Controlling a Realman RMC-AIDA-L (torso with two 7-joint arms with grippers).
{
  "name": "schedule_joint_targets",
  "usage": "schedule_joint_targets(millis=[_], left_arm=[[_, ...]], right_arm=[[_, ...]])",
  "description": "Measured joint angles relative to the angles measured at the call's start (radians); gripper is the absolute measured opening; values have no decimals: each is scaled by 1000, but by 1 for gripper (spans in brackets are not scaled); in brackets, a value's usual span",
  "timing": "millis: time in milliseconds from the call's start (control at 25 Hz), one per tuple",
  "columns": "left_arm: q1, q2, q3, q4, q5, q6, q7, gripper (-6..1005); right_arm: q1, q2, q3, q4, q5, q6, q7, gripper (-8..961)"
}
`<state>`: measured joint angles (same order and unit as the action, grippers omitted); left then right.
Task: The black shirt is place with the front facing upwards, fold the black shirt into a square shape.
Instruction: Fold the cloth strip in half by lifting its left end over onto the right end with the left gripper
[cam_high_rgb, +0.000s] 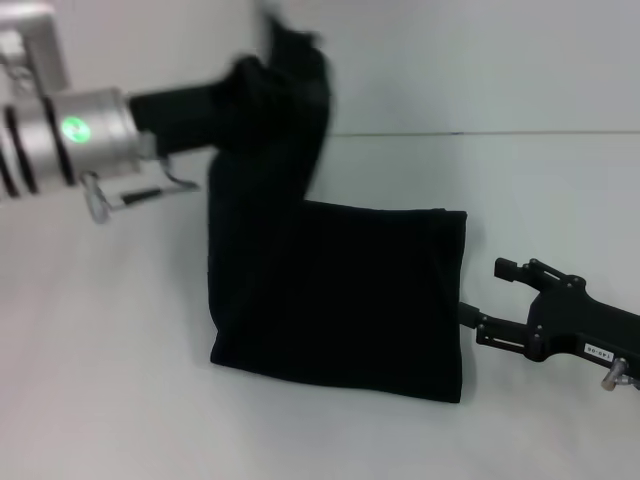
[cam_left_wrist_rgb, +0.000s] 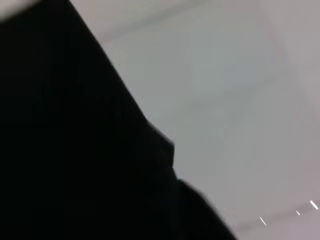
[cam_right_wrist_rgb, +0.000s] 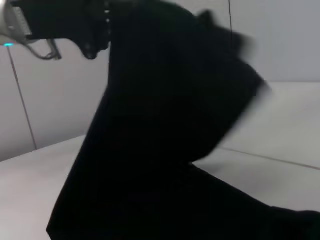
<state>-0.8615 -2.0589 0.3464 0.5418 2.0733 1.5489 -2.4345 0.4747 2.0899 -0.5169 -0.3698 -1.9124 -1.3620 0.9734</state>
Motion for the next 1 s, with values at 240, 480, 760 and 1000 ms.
schedule_joint_targets(millis=[240, 480, 760, 1000], left_arm=[[108, -90, 44, -132, -12, 69, 75, 14], [159, -92, 41, -205, -15, 65, 137, 14], [144, -78, 41, -197, -23, 65, 150, 13], [133, -68, 38, -197, -24, 64, 152, 14]], right_arm=[[54, 4, 0, 76, 0, 138, -2, 945], [140, 6, -12, 181, -3, 279, -3, 945], [147, 2, -8, 192, -1, 248, -9, 945], [107, 4, -4, 159, 0, 150, -21, 945]])
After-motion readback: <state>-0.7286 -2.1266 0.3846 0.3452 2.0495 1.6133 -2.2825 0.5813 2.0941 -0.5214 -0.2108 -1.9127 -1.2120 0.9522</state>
